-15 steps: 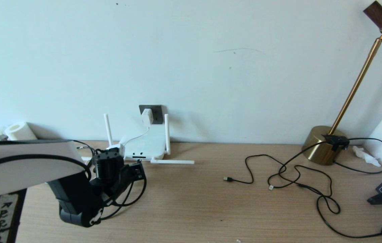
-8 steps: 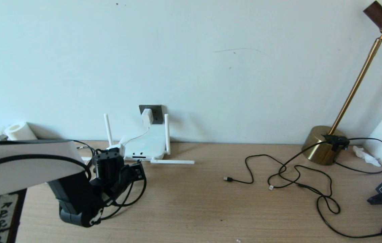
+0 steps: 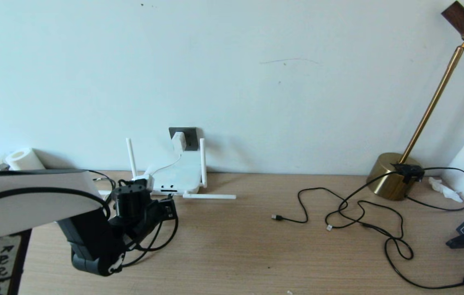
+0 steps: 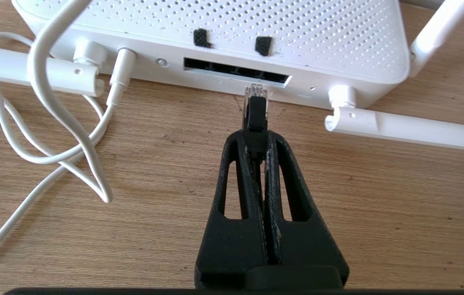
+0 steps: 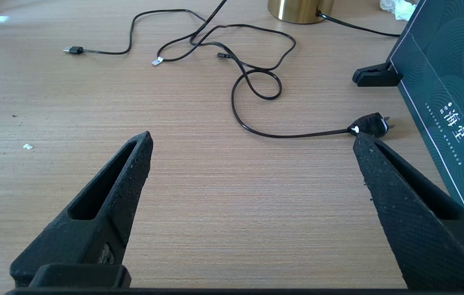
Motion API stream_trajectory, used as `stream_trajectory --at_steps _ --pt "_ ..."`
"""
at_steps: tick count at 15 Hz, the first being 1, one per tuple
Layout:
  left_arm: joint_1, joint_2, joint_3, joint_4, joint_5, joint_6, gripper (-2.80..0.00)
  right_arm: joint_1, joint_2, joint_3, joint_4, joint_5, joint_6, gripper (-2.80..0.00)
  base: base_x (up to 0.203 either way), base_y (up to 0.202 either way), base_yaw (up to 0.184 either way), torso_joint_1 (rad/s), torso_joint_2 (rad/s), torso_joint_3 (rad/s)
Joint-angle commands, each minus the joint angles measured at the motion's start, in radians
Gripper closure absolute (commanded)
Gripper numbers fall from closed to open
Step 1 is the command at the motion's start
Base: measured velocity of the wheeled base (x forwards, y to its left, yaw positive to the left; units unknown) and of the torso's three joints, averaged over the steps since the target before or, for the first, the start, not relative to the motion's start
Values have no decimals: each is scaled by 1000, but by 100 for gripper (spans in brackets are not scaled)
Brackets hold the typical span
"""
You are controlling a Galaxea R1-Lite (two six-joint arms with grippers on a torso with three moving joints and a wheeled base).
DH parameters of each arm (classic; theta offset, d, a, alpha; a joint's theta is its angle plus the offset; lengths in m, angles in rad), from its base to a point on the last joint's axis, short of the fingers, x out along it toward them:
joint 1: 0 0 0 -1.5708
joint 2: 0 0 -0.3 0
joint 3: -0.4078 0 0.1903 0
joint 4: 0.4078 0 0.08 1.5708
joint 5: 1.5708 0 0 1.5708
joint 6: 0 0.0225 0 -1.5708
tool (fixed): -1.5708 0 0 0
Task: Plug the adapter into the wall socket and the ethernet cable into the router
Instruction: Align cable and router interface
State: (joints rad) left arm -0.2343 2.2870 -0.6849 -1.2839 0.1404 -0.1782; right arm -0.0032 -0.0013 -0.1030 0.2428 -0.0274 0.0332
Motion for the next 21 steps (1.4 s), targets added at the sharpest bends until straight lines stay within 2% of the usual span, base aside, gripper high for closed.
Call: stream_trajectory --at_steps 1,7,21 --pt "5 -8 2 -8 -11 -1 0 0 1 0 2 0 0 -280 0 0 0 0 0 0" --pt "32 -8 5 -12 -47 19 0 0 1 0 1 0 1 -280 0 0 0 0 0 0" --pt "46 -8 1 -11 -51 29 0 0 1 0 1 0 0 -280 0 0 0 0 0 0"
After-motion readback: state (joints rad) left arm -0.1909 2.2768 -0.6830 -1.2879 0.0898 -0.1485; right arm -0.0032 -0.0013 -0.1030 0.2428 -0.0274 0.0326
